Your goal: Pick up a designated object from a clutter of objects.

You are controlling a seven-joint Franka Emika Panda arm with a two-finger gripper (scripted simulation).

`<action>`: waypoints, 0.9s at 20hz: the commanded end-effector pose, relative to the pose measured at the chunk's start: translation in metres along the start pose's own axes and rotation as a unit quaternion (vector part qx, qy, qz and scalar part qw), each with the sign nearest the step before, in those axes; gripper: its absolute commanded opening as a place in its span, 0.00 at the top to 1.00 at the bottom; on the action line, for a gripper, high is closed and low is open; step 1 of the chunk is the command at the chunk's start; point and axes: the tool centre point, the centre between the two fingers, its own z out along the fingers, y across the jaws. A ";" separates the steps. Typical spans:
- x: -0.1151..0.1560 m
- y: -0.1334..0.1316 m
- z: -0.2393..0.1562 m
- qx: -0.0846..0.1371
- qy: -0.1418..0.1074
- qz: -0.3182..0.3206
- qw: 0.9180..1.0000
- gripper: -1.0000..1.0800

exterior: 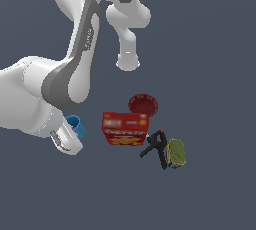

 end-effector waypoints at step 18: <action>-0.118 0.089 -0.143 0.002 0.001 0.000 1.000 1.00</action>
